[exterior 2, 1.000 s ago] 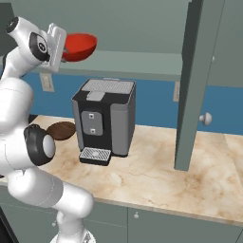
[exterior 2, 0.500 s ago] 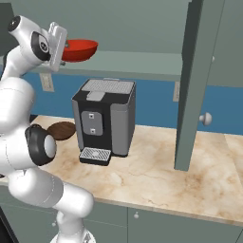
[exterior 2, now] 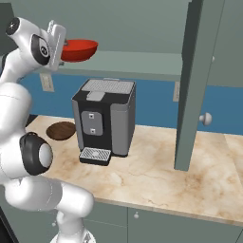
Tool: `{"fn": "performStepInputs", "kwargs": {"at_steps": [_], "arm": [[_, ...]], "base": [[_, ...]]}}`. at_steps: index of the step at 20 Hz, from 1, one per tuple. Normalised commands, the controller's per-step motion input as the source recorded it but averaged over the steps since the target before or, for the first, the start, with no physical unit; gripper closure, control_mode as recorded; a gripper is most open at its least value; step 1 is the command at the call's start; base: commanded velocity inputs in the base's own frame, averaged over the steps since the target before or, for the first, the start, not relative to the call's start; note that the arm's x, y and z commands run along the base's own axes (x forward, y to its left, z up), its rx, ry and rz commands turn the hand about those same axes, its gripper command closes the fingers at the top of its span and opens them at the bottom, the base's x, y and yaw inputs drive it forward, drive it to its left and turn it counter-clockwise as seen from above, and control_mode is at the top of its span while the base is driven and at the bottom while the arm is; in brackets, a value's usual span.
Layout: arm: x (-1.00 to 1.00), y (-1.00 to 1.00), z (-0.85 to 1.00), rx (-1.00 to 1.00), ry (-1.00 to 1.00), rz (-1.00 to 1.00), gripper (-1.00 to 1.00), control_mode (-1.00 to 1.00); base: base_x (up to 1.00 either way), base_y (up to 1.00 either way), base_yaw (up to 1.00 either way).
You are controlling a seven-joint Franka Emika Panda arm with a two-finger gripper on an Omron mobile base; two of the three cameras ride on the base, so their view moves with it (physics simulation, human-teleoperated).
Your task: Pick up the bowls on the counter and stack them on top of one another in the open cabinet. Place the smaller bowl on top of the larger bowl.
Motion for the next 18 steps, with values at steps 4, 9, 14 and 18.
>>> {"fn": "performStepInputs", "kwargs": {"at_steps": [4, 9, 14, 18], "arm": [[-0.46, -0.01, -0.04, 0.10, -0.15, -0.01, -1.00, -1.00], [-0.58, 0.00, 0.11, 0.08, -0.08, -0.01, -1.00, -1.00], [-0.62, 0.01, 0.02, 0.03, -0.06, -0.02, -1.00, -1.00], [-0.62, 0.07, -0.03, 0.00, -0.03, -0.03, -1.00, -1.00]], "base": [[0.00, 0.00, 0.00], [0.00, 0.00, 0.00], [0.00, 0.00, 0.00], [0.00, 0.00, 0.00]]}}
